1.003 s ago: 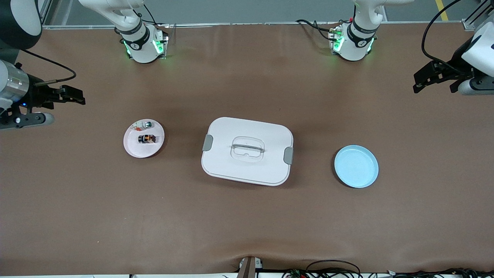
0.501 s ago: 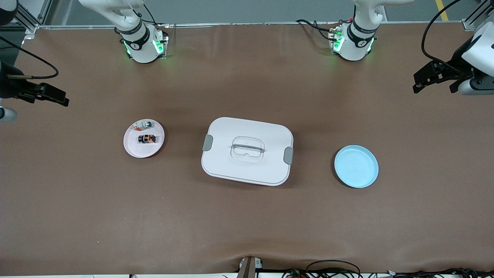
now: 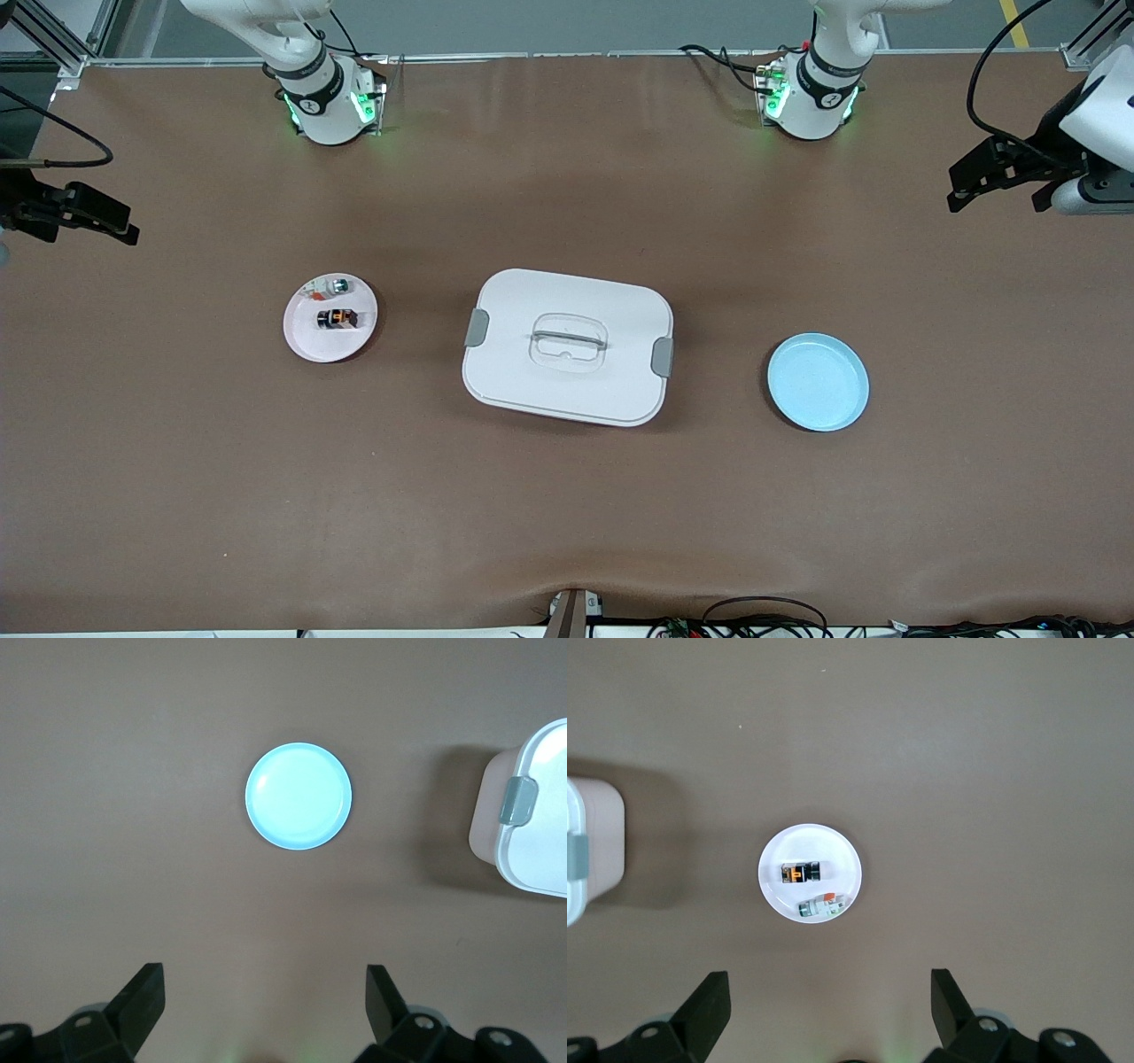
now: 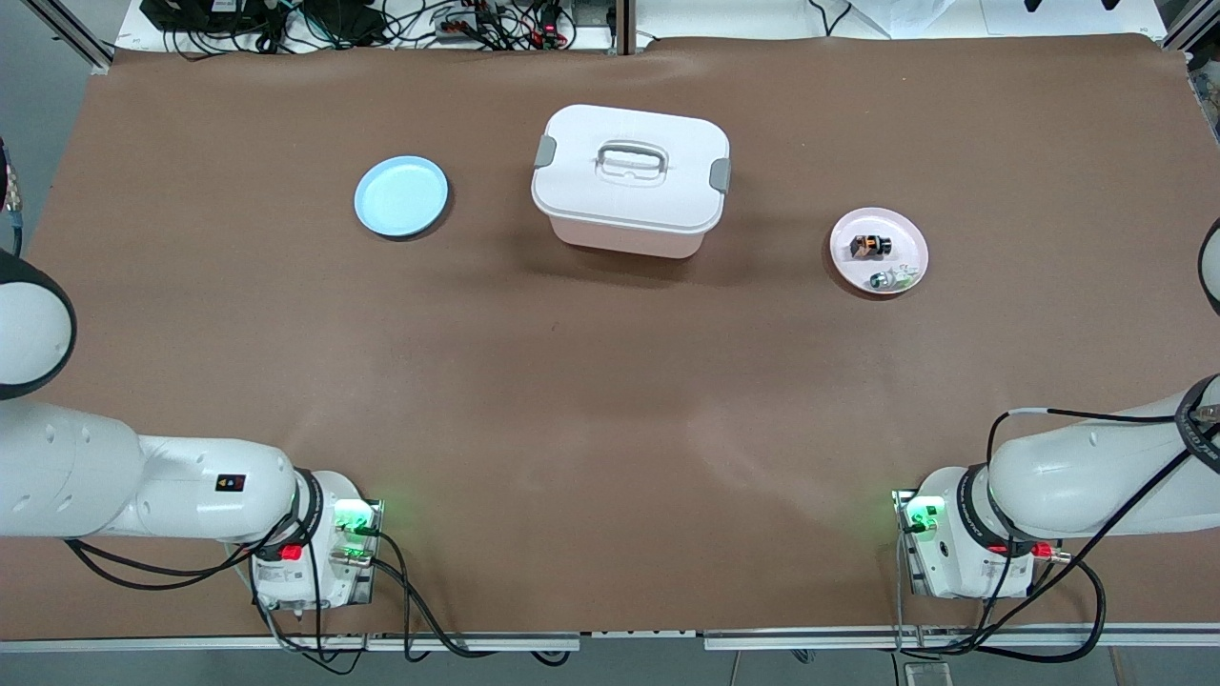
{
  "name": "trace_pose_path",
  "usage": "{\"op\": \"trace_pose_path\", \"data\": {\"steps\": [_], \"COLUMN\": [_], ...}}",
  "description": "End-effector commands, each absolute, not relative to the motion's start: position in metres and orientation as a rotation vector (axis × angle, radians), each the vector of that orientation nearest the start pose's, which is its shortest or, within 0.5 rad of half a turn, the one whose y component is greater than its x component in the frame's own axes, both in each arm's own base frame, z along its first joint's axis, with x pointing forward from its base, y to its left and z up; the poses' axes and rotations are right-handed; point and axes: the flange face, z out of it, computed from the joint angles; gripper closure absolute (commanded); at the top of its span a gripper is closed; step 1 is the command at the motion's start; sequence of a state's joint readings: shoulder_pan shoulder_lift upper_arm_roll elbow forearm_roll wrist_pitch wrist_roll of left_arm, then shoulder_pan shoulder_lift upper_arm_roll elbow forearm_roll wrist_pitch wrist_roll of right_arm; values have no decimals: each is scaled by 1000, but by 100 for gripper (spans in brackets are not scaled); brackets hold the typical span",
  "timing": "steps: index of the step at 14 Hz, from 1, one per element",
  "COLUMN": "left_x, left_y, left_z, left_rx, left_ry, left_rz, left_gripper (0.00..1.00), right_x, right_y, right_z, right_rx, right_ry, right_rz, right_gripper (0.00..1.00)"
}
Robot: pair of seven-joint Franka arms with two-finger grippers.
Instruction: Transfer orange switch to right arm and place
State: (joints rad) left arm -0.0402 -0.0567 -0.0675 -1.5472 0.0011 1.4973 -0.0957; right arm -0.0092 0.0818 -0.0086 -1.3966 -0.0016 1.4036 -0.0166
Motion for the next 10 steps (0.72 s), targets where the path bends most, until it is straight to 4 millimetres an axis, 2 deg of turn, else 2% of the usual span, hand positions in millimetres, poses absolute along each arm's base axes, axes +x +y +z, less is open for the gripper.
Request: {"op": "trace_pose_path", "data": {"steps": [1, 5, 8, 10], "left_x": [518, 517, 517, 517], "left_y": [-58, -58, -60, -60], "left_z": [666, 667, 666, 666], "left_rx": [-3145, -3144, -3144, -3143], "left_ry": [49, 49, 54, 54], "left_rz": [-28, -26, -23, -24], "left_gripper": [0, 0, 0, 0], "right_x": [558, 558, 550, 543], "right_y": [-31, -28, -32, -26], "right_z": [649, 649, 652, 659], "right_rx": [-3104, -3095, -3093, -3092], "right_ry": [-26, -21, -29, -42], "right_rz": [142, 151, 186, 167], "right_gripper": [0, 0, 0, 0]}}
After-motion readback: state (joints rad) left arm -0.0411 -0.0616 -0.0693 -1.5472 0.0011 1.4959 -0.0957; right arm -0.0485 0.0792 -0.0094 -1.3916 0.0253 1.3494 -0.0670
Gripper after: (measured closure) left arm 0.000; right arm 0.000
